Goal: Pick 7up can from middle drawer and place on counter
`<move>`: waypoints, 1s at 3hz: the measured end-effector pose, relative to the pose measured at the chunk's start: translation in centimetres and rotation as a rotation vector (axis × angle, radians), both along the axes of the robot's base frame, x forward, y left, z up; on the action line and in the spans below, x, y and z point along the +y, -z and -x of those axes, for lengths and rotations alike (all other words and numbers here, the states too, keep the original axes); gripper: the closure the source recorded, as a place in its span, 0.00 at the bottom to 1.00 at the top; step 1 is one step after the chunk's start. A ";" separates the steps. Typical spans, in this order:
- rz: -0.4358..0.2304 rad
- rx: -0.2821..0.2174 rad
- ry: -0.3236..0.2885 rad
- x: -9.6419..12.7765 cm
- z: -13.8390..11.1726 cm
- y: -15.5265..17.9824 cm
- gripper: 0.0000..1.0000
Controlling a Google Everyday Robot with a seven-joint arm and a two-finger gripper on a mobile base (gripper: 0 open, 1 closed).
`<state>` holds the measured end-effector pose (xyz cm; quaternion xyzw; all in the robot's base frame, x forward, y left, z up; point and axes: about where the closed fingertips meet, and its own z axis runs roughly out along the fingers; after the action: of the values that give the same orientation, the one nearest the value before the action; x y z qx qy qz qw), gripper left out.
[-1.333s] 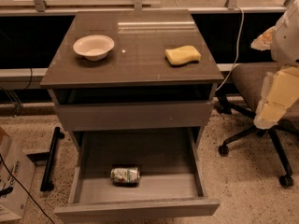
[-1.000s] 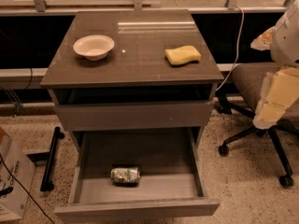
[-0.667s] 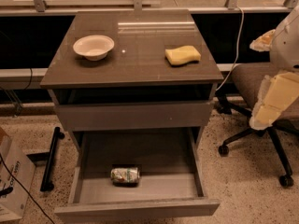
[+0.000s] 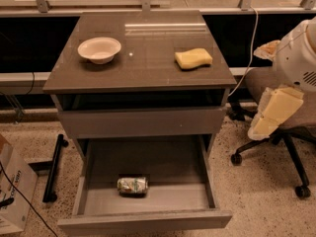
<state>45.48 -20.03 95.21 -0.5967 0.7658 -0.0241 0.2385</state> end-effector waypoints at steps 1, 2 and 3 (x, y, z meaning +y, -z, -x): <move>0.005 0.004 0.011 0.4 -0.1 0.5 0.00; -0.042 0.043 0.022 2.4 -0.1 3.6 0.00; -0.115 0.092 0.036 4.6 0.0 8.0 0.00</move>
Offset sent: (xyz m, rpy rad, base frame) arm 0.0024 0.0506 -0.0848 0.1092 0.1084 -0.0348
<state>45.49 -15.46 87.17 -0.5688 0.7866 0.0435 0.2364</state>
